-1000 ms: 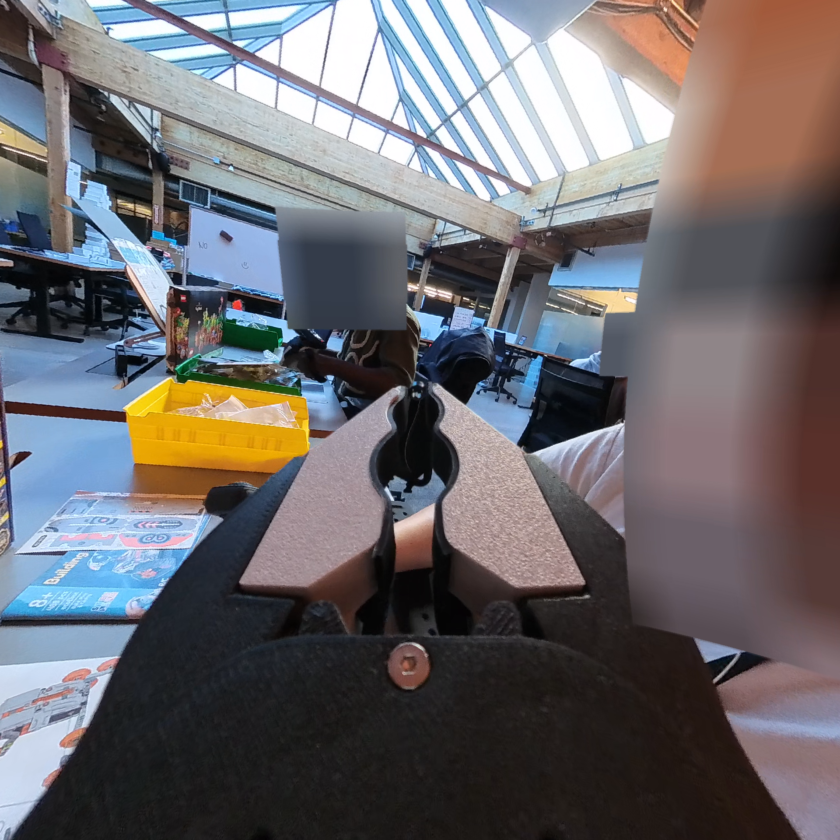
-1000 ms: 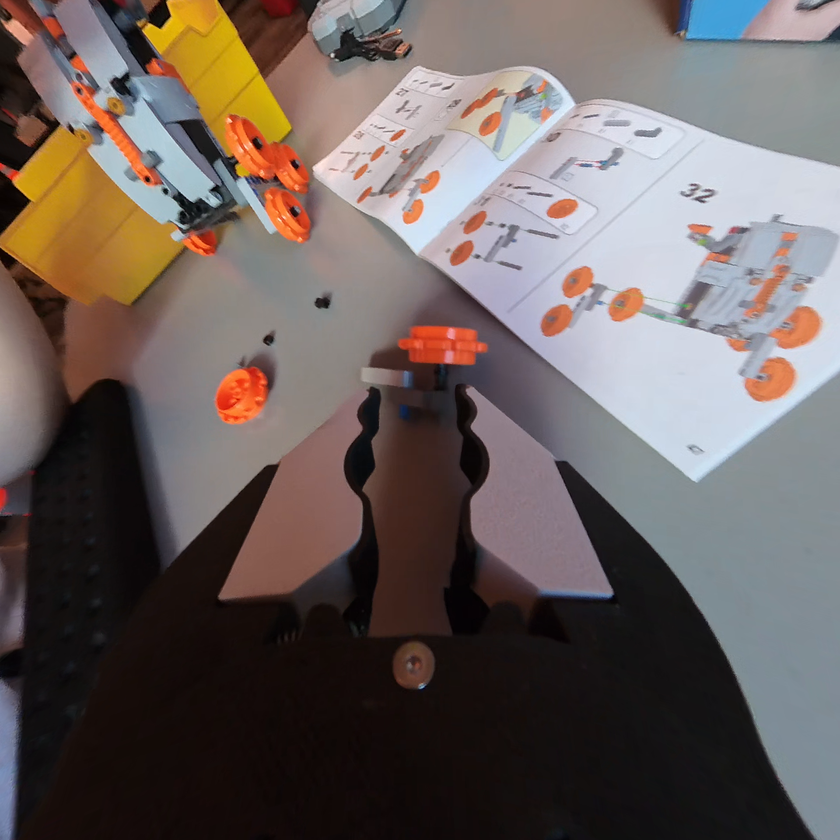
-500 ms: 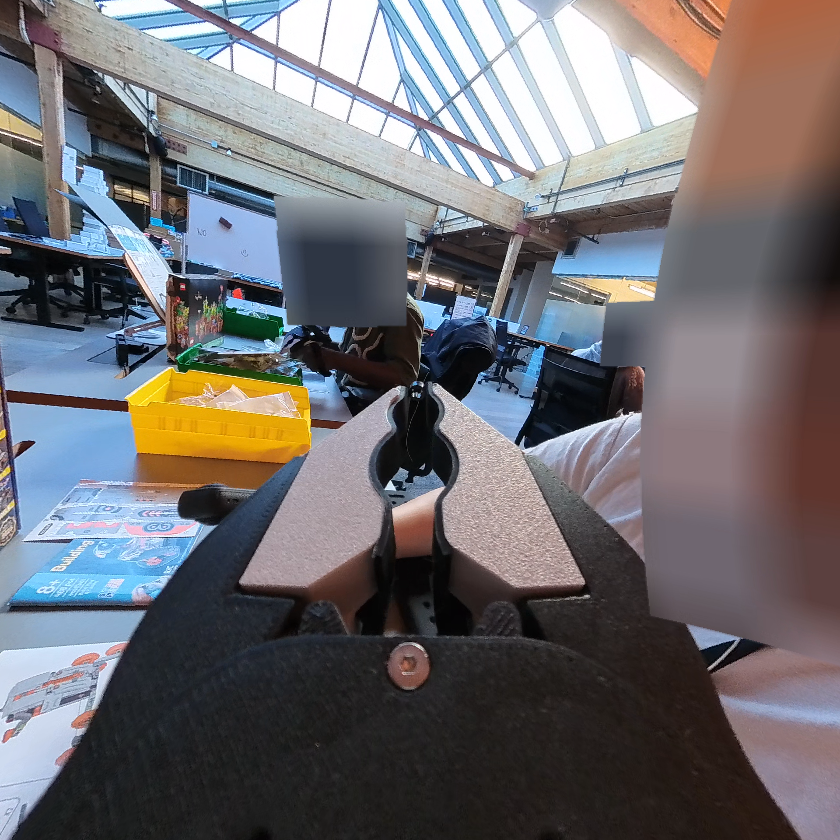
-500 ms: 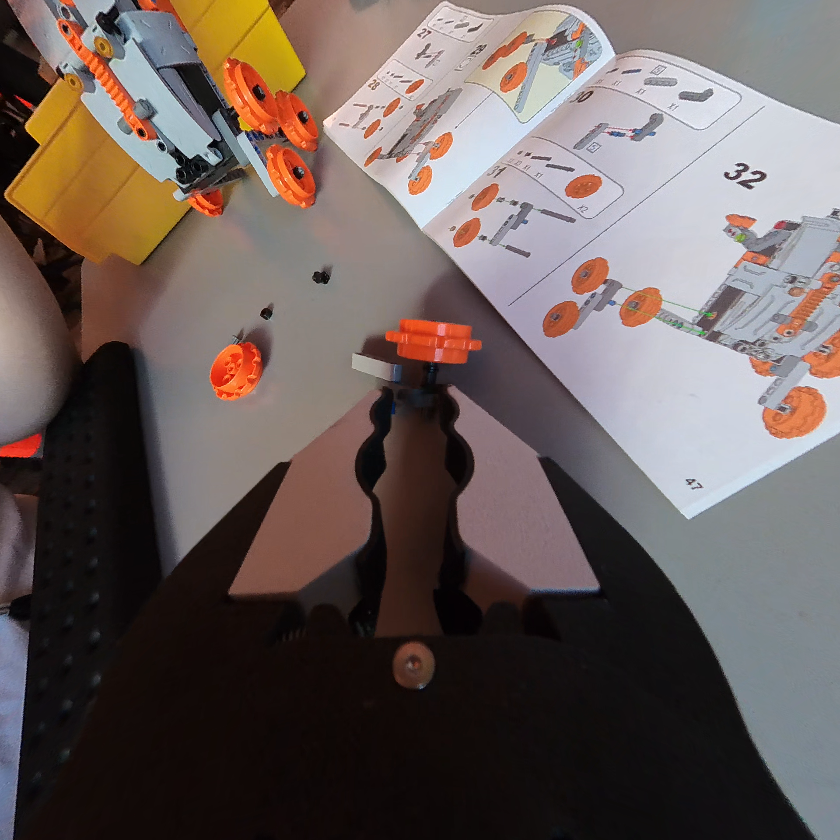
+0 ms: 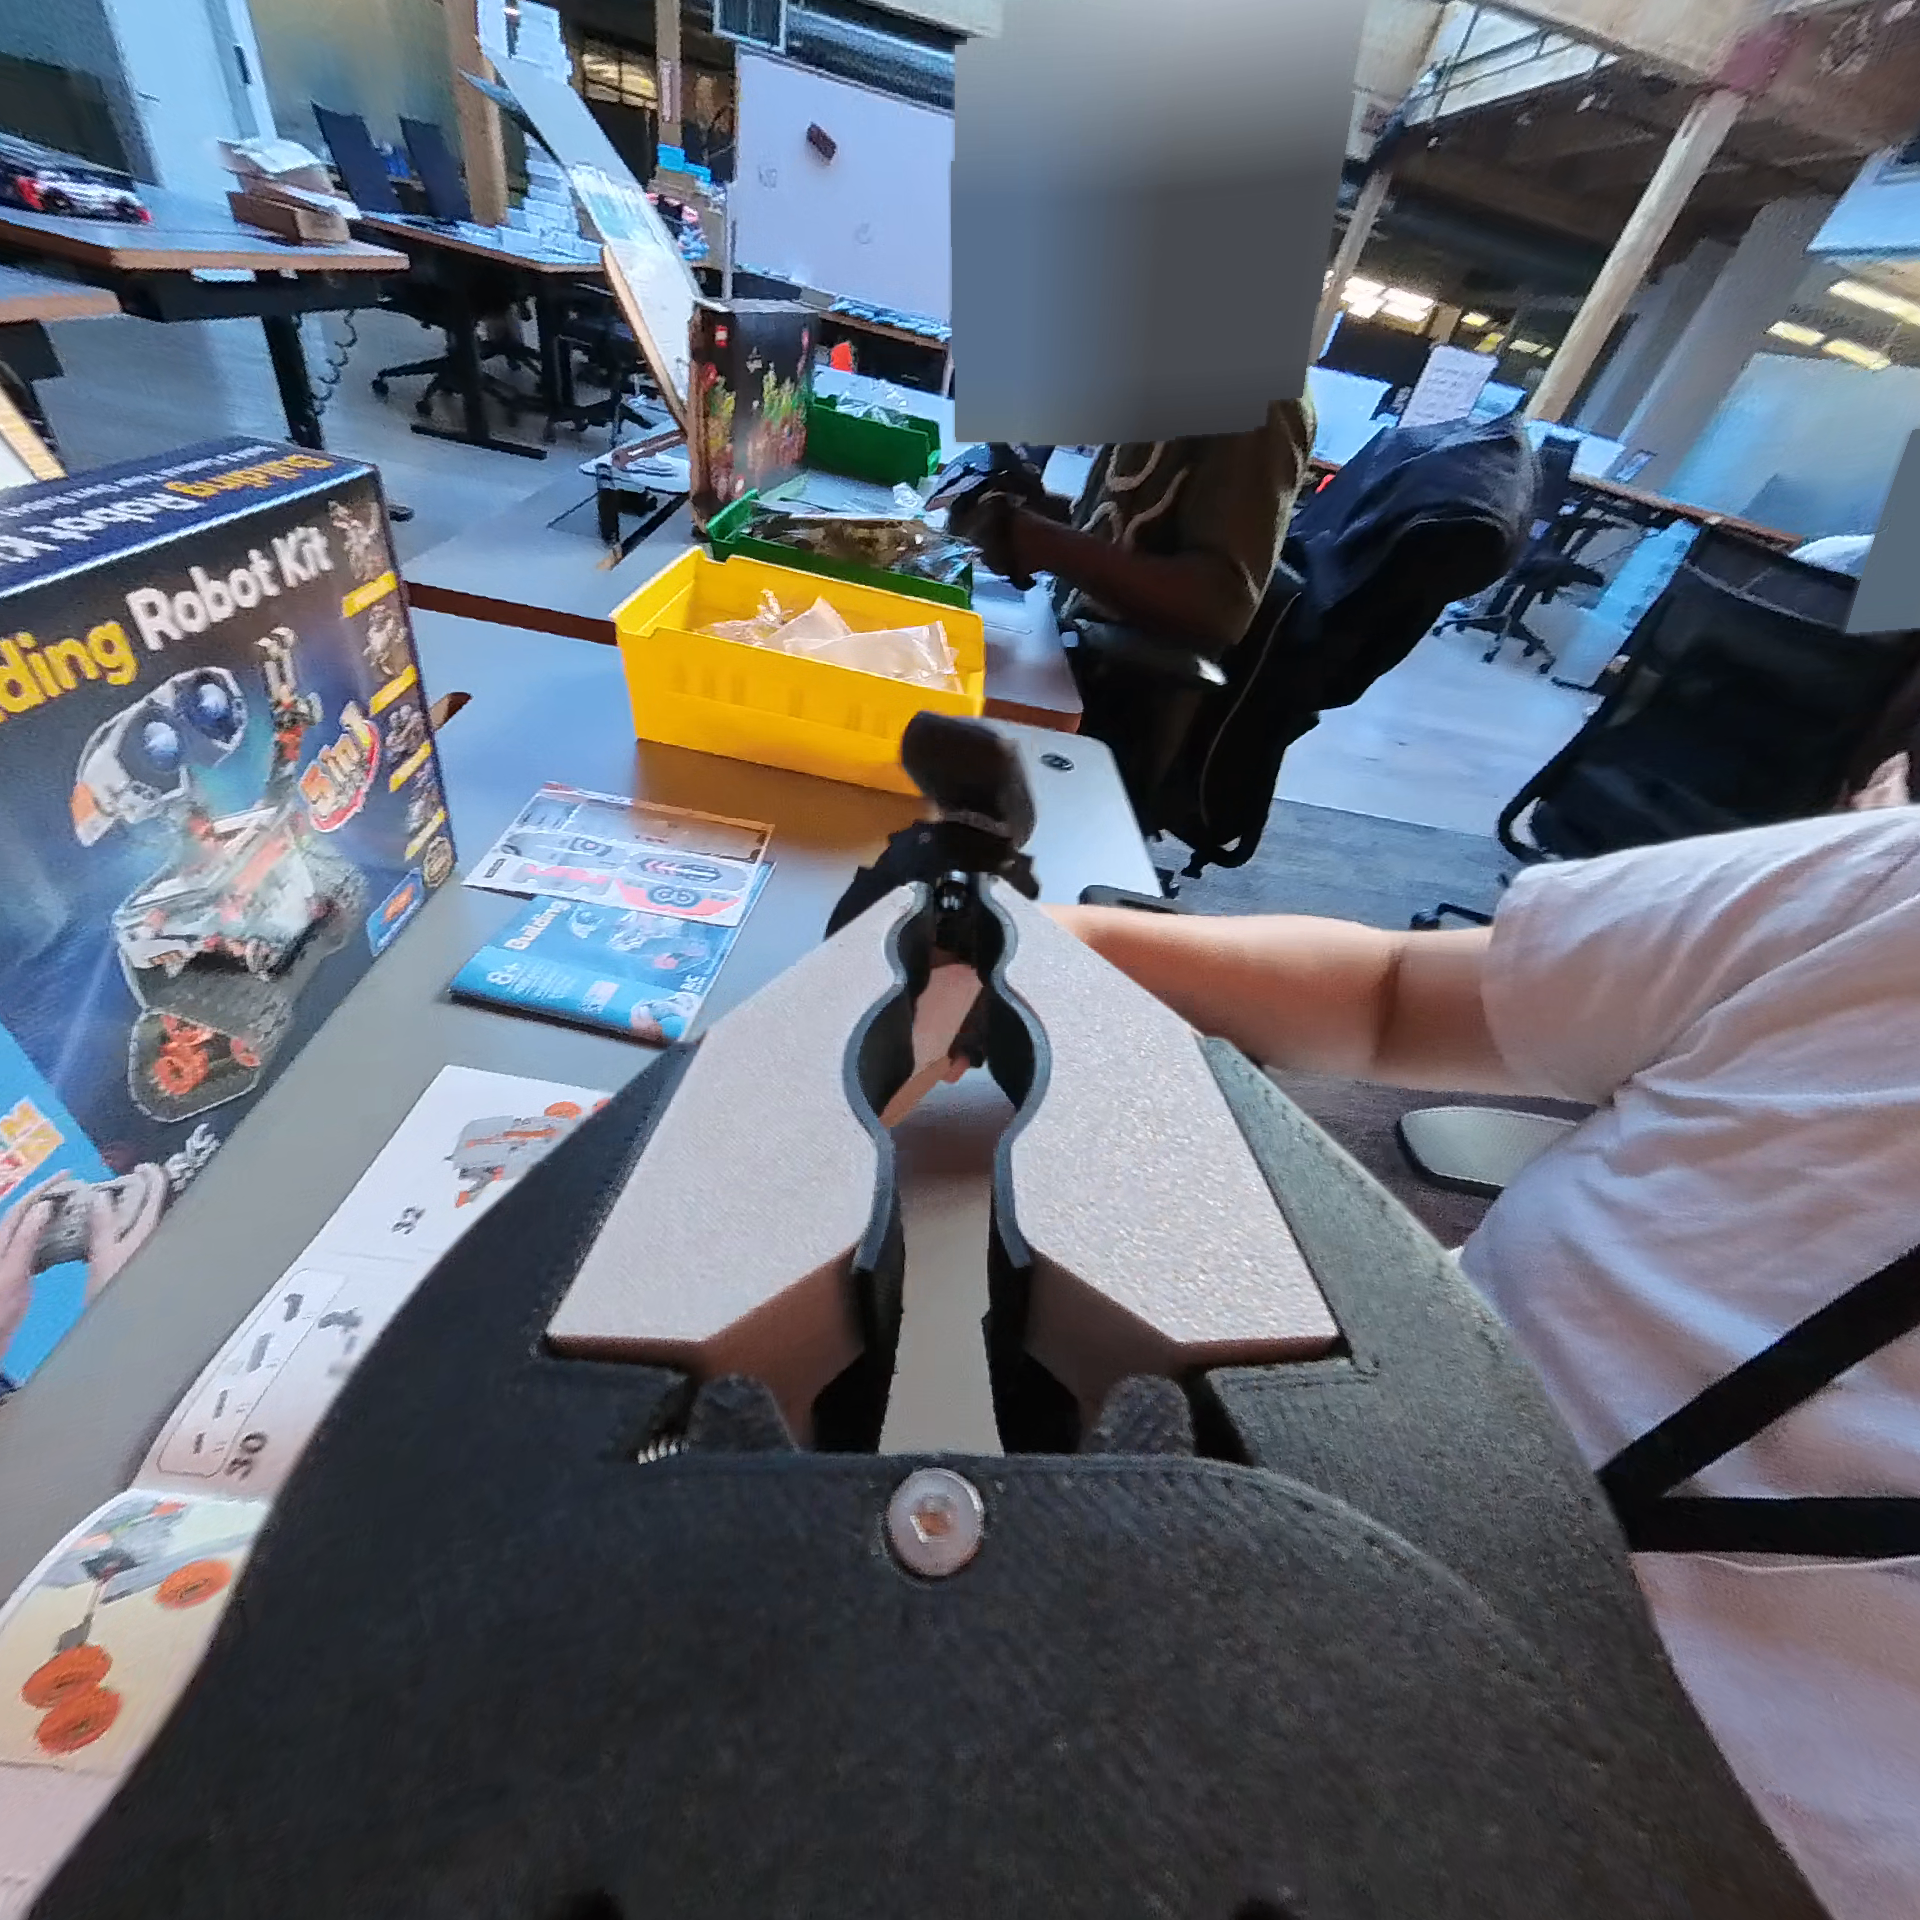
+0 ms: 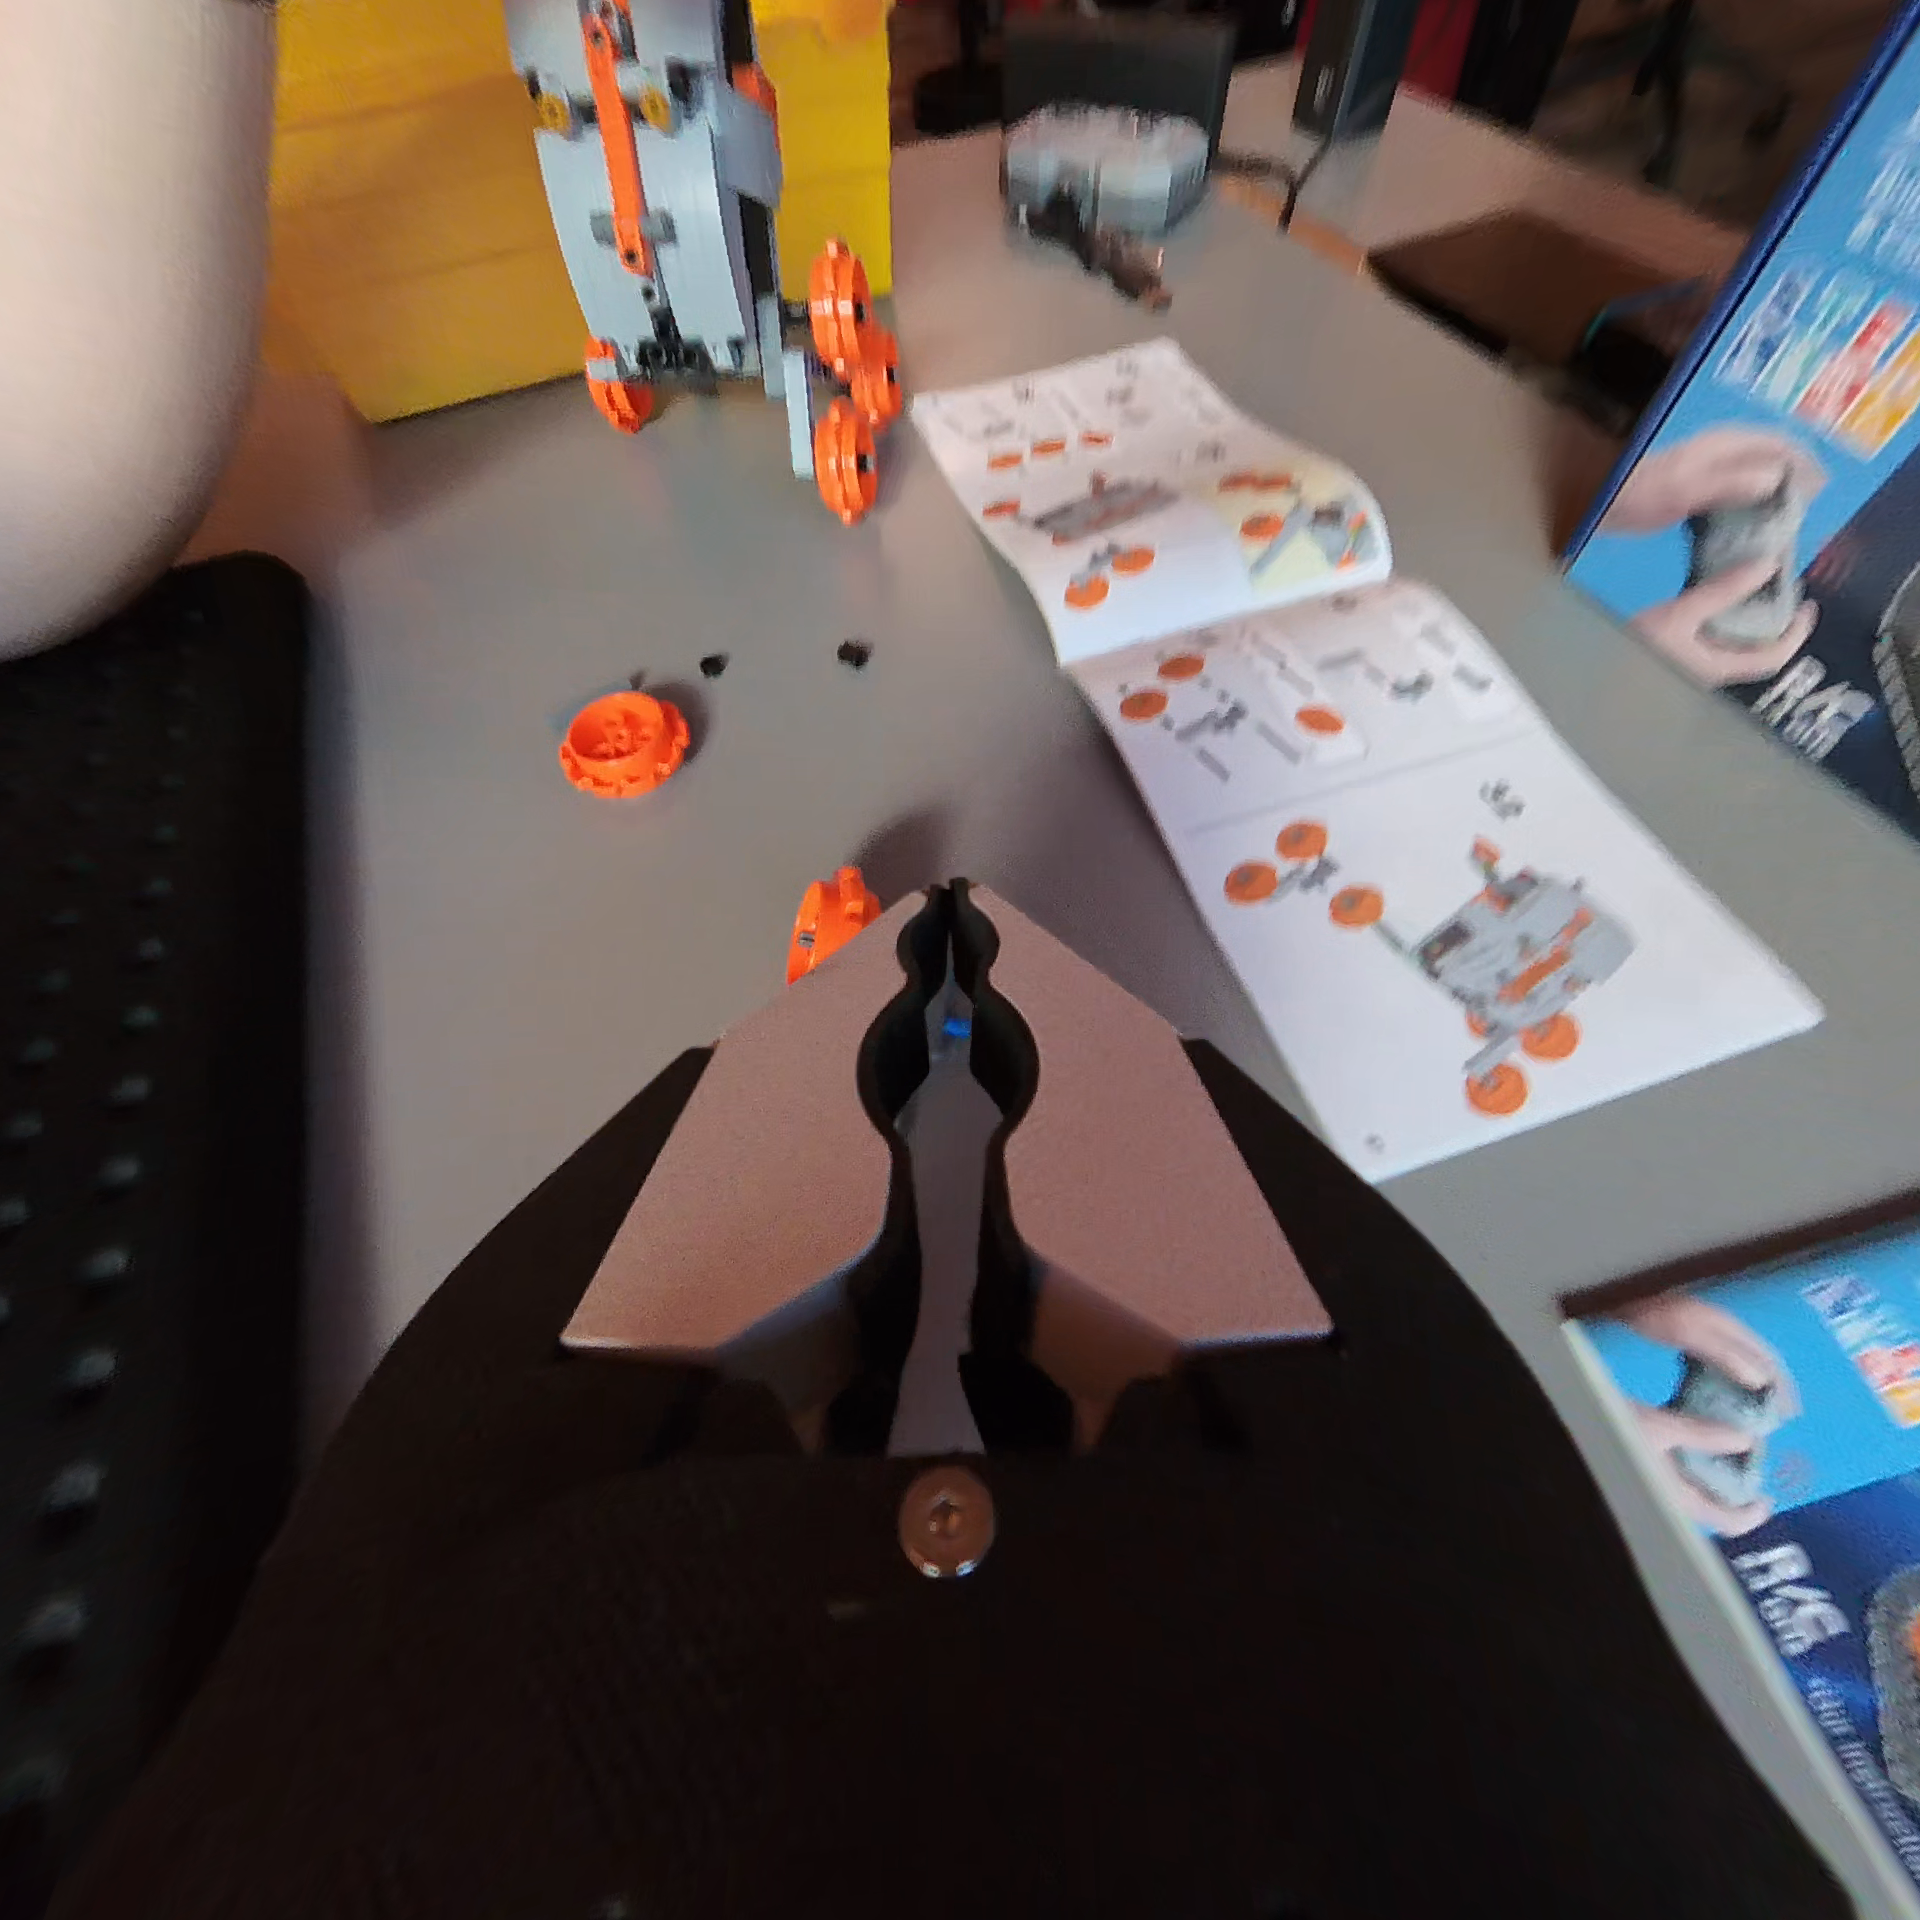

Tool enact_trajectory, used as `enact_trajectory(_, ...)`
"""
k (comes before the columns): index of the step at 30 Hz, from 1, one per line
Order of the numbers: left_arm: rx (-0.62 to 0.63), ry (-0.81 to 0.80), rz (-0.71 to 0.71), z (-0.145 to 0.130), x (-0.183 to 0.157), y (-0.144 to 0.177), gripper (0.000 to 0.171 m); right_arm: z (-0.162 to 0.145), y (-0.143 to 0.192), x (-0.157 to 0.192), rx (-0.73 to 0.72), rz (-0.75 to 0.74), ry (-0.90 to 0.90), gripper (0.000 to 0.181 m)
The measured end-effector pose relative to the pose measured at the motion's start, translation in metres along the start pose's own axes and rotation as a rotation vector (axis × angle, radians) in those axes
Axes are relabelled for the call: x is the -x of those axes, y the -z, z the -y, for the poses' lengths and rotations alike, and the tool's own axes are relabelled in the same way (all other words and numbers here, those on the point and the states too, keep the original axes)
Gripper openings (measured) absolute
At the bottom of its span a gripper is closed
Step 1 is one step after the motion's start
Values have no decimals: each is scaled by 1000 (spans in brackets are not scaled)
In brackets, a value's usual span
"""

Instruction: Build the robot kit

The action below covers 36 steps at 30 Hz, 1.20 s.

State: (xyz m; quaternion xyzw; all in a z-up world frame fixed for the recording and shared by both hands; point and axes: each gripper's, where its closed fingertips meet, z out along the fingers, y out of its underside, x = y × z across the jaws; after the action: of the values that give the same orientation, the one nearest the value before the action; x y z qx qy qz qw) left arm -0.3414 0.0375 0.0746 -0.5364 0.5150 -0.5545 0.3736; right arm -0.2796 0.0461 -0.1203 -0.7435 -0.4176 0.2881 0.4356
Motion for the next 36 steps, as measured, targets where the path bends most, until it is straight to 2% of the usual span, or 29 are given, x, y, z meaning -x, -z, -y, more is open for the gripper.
enact_trajectory(2, -13, 22, -15, 2, -2, 0, 5, -10, -2, 7, 12, 53, -92, 3)
enact_trajectory(4, -5, 23, -9, 1, -1, 1, 4, -21, -3, 8, 53, 58, -144, 23)
enact_trajectory(5, 1, 19, -5, 0, -1, 2, 4, -29, -3, 9, 91, 55, -126, 27)
enact_trajectory(8, 5, 14, 0, -1, -1, 3, 4, -46, -4, 9, 160, 80, -67, 29)
enact_trajectory(11, 8, 21, -5, -2, -1, 2, 5, -46, -11, 8, 176, 129, -104, 30)
enact_trajectory(15, 24, 26, -6, -5, 0, -1, 5, -57, -24, 6, 263, 115, -21, 33)
enact_trajectory(18, 36, 24, -1, -7, 2, -3, 5, -52, -33, 10, 239, 138, 1, 26)
enact_trajectory(24, 93, 33, 61, -19, 15, -5, 4, -42, -35, 16, 172, 140, -36, 25)
enact_trajectory(28, 119, 36, 92, -25, 20, -5, 4, -40, -33, 6, 142, 52, -143, 26)
enact_trajectory(31, 132, 36, 108, -27, 23, -6, 4, -43, -28, -6, 153, -43, -127, 25)
enact_trajectory(36, 155, 26, 122, -31, 24, -8, 5, -44, -17, -22, 249, -285, 239, 25)
